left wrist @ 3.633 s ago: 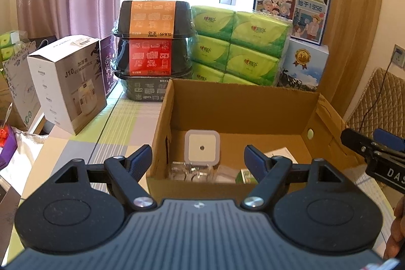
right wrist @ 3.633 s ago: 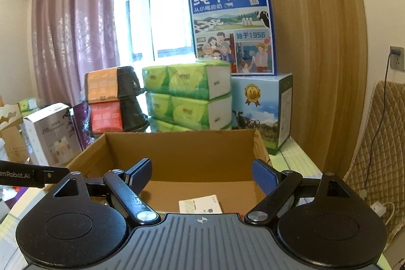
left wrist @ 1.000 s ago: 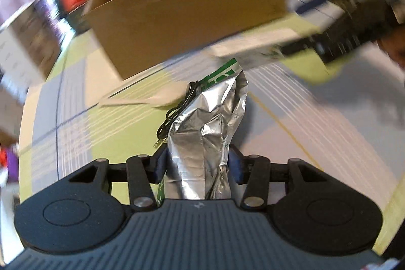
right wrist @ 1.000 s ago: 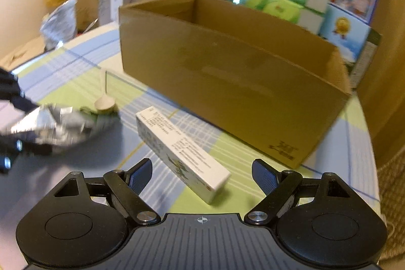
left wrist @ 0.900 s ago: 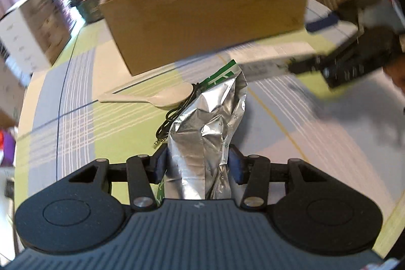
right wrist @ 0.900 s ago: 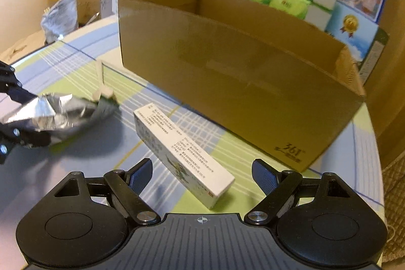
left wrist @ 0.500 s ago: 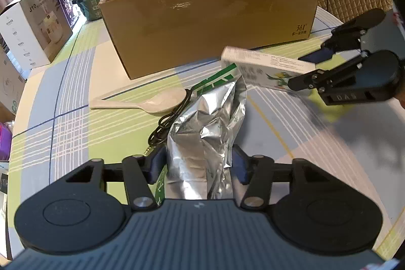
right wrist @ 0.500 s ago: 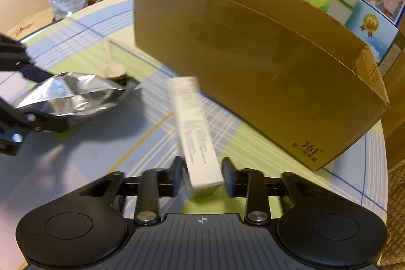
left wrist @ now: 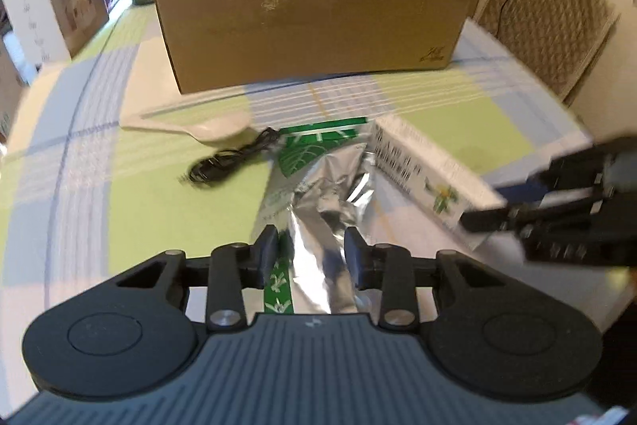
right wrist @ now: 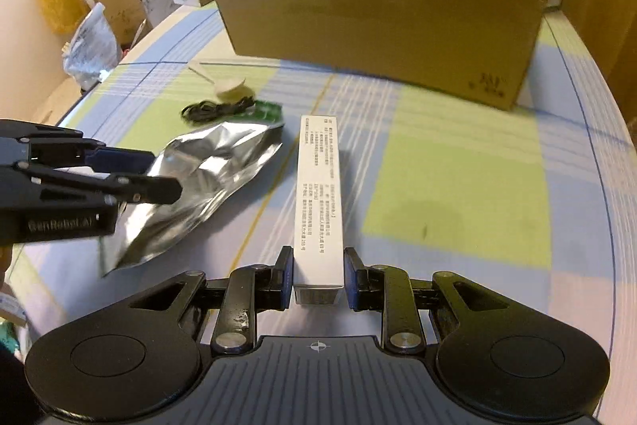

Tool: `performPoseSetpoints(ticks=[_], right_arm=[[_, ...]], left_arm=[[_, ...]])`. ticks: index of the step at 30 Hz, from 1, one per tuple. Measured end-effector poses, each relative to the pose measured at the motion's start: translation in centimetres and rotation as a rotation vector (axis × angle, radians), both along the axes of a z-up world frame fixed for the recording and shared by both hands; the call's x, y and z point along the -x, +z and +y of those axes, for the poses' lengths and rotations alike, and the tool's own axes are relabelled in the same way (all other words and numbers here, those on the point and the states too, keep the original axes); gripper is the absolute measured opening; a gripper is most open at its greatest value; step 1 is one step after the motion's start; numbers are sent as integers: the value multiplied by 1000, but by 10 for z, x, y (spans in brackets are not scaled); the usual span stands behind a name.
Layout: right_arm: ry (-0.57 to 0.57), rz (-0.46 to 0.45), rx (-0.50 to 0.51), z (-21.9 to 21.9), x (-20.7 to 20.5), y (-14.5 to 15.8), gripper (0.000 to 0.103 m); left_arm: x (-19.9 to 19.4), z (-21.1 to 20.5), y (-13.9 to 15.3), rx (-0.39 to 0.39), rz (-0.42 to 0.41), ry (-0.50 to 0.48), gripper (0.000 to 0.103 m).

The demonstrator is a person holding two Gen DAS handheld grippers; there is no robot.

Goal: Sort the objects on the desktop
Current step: 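Lift the foil bag and white ointment box off the table with both grippers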

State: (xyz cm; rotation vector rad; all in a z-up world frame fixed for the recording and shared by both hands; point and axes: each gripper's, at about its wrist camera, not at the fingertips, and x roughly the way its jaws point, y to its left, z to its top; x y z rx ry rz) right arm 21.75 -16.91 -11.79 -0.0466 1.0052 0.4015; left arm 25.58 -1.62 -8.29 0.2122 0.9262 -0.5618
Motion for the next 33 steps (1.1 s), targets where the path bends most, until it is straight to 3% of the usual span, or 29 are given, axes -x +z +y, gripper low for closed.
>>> performPoseSetpoints(ticks=[3,7,10,15,16,17,19,25,29,33], right_arm=[[3,-12,-3,0,15,1,26],[24,-34,10,7,16,-2,48],[20,-58,22,10,11,-4,49],[69,-56,102,18,-5,-19,48],[60,-45,101,16,-9,-21,42],[53,-33,87,13,-13,-22,27],[34,-24,67,10,-15,-21,23],[28,-27,74,8,-17,-19,24],[15,-33,53,3,-20,-16,25],[29,-38,58,6,-24,-15,32]], left_arm=[[14,-2,1,0,-25,-3,31],[16,-4,0,15,-40,-15,60],[12,-6,-2,17,-47,-12,68],[1,-15,-15,-76,-64,-57,69],[-2,-16,-17,-81,-54,-59,69],[-7,-17,-19,-82,-36,-58,69],[-14,-20,-21,-77,-6,-58,69],[-26,-37,-27,-116,18,-71,74],[-28,-47,-39,-199,21,-93,77],[-33,-45,-39,-176,43,-75,75]])
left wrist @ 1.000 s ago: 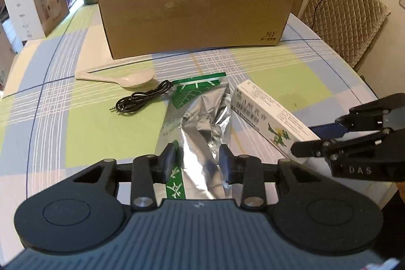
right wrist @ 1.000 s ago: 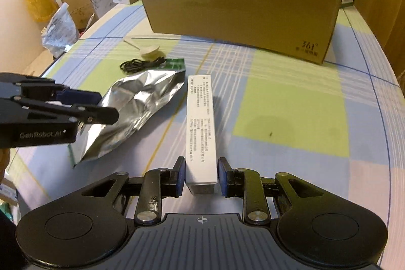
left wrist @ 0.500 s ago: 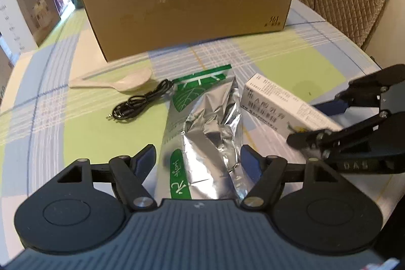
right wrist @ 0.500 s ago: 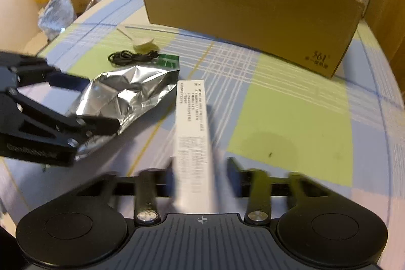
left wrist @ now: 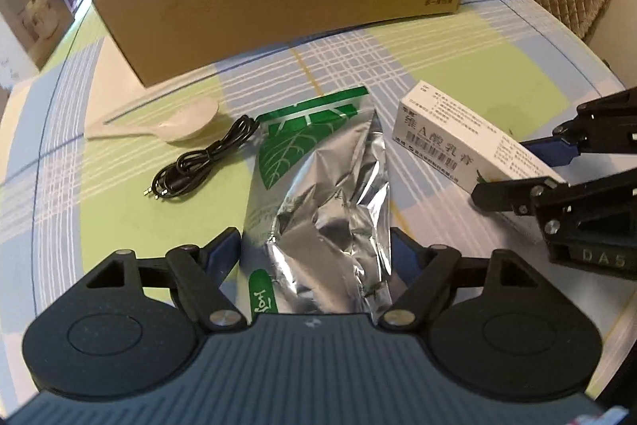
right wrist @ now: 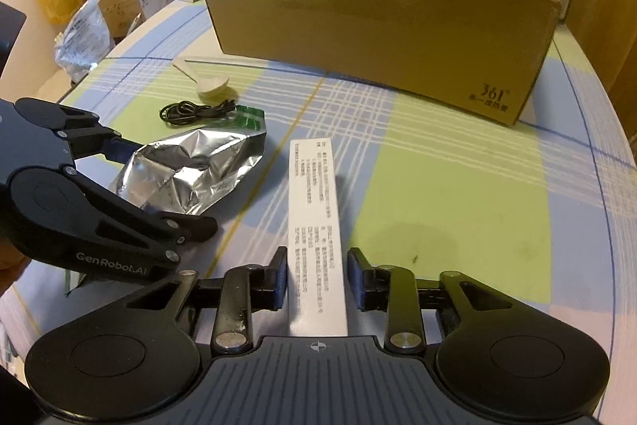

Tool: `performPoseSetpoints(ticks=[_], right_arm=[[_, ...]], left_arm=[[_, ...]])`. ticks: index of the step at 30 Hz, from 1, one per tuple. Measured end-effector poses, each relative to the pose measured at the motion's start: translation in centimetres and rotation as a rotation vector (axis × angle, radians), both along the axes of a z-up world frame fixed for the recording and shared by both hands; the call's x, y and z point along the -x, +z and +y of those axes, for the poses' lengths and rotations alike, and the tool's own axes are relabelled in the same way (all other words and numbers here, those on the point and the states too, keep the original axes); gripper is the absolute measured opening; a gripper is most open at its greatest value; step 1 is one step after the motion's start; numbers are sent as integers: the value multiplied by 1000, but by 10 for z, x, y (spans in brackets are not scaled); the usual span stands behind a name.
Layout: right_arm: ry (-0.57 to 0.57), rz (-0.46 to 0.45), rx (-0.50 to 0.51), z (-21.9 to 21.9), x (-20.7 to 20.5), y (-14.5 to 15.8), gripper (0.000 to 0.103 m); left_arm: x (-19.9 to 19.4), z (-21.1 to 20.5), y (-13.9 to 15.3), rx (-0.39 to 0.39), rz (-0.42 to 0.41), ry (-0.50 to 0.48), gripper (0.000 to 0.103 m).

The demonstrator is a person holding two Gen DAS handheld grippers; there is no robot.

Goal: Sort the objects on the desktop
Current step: 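Lift the foil bag and white ointment box off the table with both grippers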

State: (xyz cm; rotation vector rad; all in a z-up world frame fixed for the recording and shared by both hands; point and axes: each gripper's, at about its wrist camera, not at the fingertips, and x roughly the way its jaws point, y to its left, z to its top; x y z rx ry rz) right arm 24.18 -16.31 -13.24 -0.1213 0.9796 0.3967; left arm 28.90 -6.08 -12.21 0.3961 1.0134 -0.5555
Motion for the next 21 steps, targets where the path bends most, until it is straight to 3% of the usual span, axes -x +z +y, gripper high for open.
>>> performPoseSetpoints(ticks=[5,9,12,14,16,21], right_arm=[[9,-5,2,3,-6,1,34],[15,4,5,5,-8,-1,34],[22,-12,27,9,-8,-1,33],[24,-10,37,10,-9,-3,23],[21,-9,40,11,-9,-3,23],[-35,-77,-18,4,-6,13,23]], left_arm=[[1,2,8,7,4,0,44],[0,5,11,61,21,-16,41],[1,3,13,56,17,-18,41],[1,3,16,66,19,-11,41],[-1,4,17,70,21,-5,41],[-1,5,28,97,14,10,41]])
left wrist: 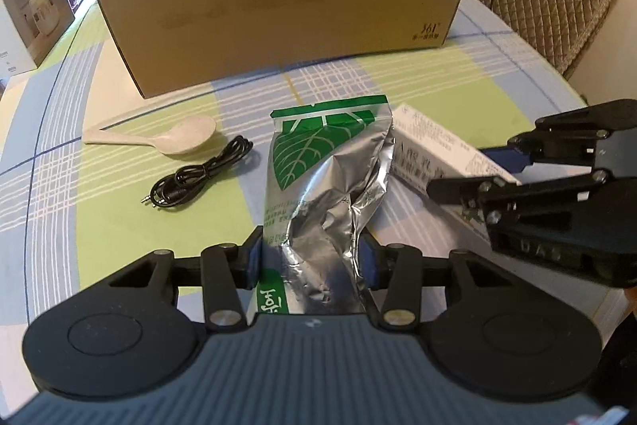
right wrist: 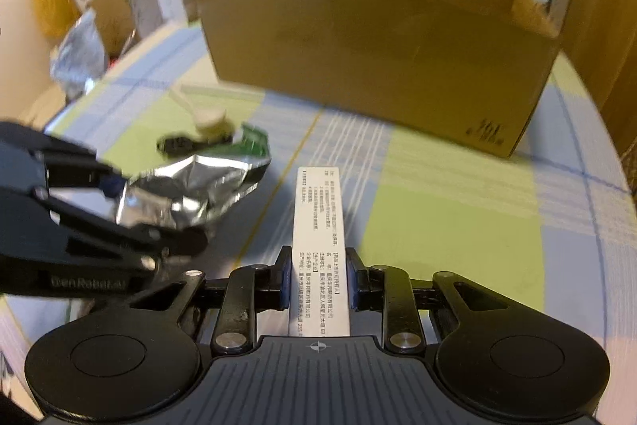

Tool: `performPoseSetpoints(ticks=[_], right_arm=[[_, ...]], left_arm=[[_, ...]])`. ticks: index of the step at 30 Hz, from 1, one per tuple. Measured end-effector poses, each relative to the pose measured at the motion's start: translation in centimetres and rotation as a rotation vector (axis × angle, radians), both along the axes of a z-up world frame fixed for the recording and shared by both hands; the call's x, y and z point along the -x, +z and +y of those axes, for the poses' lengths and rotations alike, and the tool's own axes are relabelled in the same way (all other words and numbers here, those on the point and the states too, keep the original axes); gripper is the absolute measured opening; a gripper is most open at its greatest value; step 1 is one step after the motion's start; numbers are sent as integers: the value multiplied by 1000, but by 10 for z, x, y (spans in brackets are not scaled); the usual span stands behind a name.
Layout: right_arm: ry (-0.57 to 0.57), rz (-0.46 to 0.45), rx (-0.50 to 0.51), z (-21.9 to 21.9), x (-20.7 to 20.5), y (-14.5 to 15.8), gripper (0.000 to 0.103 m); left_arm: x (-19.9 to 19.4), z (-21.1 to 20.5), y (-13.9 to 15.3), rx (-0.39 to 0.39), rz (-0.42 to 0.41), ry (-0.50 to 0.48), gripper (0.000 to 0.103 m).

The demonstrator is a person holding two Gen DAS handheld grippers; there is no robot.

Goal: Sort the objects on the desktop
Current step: 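Lift the foil bag and white ointment box off the table with both grippers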

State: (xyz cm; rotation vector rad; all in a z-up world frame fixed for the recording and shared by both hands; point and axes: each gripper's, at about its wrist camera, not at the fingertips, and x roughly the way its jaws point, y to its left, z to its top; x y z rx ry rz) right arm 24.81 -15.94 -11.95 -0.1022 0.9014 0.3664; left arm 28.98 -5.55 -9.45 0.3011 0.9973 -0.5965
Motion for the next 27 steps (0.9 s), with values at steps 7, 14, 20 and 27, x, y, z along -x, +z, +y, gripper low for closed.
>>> performPoseSetpoints(ticks=[7,14,20,27], right_arm=[[-50,-45,-38,-5,0,10,23],[-64,-44,-47,-8,2,11,23],[-64,-47,-50,-7,3,12,23],[-65,-52,-51,-7,2,13,23]], left_arm=[[-2,-2,13,23,-13,32,41],[-5,-3,14,18,-19,50,41],[-5,-2,14,16,-21,59,41],[-5,-2,15,18,-23,62,41]])
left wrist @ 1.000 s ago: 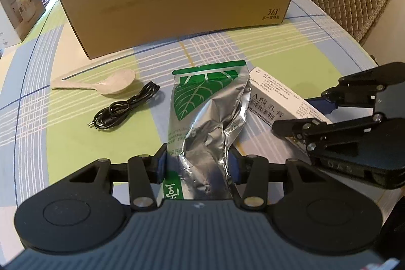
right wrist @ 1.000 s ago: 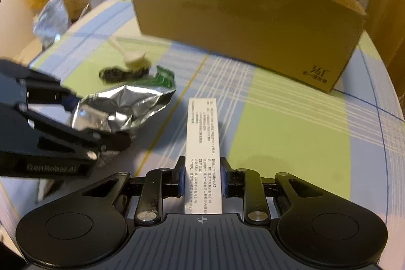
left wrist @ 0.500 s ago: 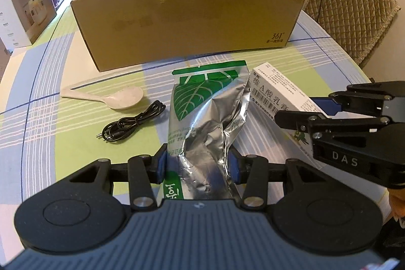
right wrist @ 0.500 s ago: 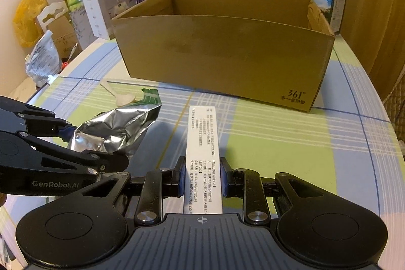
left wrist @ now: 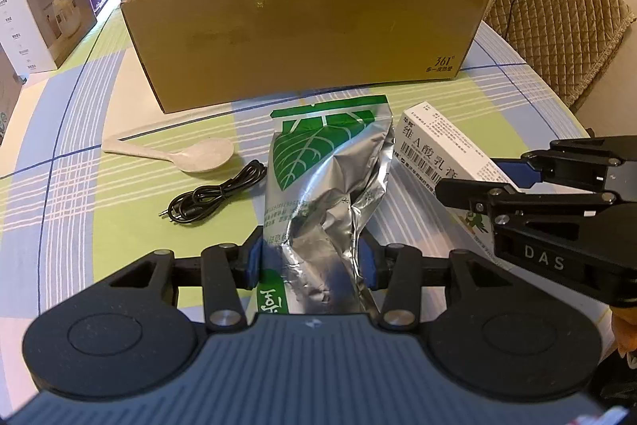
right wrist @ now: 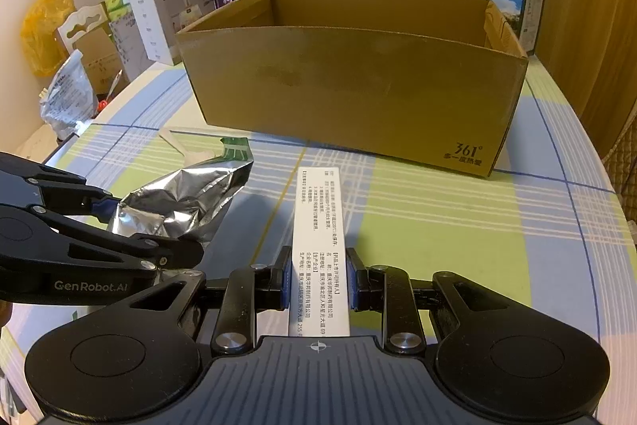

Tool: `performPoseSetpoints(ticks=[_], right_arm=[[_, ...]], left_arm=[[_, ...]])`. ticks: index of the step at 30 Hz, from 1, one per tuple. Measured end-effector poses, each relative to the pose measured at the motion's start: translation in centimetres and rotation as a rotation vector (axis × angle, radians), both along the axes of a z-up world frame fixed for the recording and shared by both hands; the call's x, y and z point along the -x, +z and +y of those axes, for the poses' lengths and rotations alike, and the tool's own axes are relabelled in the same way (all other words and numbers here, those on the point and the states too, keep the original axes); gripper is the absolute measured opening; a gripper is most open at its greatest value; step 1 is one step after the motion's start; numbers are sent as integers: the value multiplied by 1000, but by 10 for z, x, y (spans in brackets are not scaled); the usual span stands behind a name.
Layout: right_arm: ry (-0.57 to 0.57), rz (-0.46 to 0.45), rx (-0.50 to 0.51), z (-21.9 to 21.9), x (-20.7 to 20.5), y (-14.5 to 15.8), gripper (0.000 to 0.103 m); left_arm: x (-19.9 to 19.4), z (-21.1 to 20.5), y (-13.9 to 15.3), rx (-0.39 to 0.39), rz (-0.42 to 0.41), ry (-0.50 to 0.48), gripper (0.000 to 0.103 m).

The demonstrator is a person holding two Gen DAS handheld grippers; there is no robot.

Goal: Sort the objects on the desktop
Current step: 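Lift the foil bag and white ointment box off the table with both grippers, then carry the foil bag and white ointment box over the cardboard box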

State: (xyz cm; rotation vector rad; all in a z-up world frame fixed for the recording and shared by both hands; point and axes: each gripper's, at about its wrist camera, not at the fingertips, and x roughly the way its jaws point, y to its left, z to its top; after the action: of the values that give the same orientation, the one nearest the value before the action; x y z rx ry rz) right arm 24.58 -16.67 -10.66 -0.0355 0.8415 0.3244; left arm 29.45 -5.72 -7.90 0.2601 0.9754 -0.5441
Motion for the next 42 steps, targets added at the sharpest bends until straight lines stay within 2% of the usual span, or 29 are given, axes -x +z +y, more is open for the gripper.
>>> performPoseSetpoints(ticks=[8,22,29,42], right_arm=[[-13,-36,-19,0,1,10,23],[-49,-161,10,-3,-1,44,23],[-88,-196,13,-8,-7,54,23],[-127,-263,4,-12,-19,75,23]], left_arm=[[0,1,8,19,-18,11,41],[-1,-5,48,100,-87,32,41],[-13,-10,67,137,-120,55,41],[-19,-10,72,149,-137,81,41]])
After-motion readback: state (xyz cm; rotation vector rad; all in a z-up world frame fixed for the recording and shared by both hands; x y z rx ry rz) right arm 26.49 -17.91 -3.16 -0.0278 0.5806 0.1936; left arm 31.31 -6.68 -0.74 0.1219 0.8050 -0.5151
